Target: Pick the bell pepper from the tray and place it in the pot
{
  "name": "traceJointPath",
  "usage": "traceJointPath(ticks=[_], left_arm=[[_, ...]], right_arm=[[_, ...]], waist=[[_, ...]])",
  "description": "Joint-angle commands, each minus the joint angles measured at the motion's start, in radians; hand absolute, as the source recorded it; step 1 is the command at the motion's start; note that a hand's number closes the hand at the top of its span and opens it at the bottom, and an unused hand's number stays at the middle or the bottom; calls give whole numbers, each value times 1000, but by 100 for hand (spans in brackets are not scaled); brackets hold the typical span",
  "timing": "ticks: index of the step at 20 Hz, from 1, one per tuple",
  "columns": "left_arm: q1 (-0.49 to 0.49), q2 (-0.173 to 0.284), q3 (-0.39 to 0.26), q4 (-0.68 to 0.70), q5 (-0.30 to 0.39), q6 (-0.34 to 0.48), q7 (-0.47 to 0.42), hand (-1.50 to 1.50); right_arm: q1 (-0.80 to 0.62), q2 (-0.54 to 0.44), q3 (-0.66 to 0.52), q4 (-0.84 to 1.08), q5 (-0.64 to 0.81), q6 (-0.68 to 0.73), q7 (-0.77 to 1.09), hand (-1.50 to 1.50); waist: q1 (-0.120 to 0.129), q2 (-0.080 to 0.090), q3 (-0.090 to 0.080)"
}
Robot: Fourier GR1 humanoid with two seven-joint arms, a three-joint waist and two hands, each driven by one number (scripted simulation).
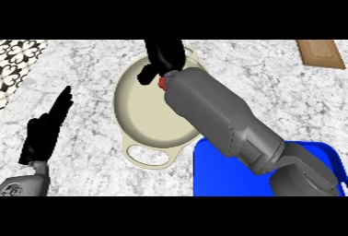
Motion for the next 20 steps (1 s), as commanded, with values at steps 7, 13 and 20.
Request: traceJointPath(ticks=[7,13,20], left_arm=[[-6,6,6,18,-1,-5,-20,0],[26,5,16,-22,2,1,12,0],[112,0,50,-46,0,24,-8,0]], right_arm=[[13,0,-157,-108,-209,-244,-252,-150],[61,0,-181,-140,-403,-199,-351,-150],[155,-4,-267,-155,-478,-20,-508,-150]], waist=[[-8,-3,3],[-38,-19,2],[-105,-33,2]])
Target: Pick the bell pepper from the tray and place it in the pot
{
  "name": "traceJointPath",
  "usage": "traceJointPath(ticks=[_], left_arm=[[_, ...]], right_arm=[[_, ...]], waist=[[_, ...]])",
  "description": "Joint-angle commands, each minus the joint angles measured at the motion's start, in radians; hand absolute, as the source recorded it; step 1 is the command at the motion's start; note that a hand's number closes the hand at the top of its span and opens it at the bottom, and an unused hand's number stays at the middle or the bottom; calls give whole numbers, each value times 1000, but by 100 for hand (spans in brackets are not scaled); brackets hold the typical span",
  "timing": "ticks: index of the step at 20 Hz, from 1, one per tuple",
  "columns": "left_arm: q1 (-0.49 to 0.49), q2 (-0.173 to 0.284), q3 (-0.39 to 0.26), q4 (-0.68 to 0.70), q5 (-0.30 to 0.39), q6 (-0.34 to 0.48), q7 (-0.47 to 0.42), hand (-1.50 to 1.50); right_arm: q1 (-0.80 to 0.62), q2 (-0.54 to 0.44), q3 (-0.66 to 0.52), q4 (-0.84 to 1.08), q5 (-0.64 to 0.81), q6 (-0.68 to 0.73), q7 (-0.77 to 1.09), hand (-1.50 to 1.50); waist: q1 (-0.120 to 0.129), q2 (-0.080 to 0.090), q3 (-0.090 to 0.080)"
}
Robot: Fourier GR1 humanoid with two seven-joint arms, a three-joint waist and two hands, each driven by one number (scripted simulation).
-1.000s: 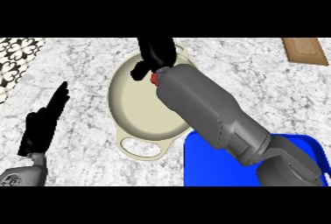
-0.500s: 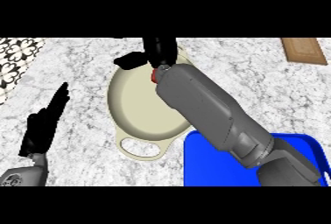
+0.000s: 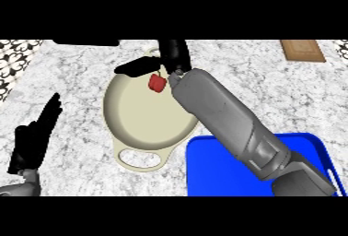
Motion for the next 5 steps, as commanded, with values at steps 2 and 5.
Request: traceJointPath(ticks=[2,5], left_arm=[[57,-4,5,-54,-4,3,18,0],[87,4,33,-46,5,-2,-18,0]], right_arm=[[130,1,-29,-70,-46,49,-107,-150],[229,-59,-43,-183,-29,109,-100,-150]], waist=[[-38,-11,1],[-55,-15,1]])
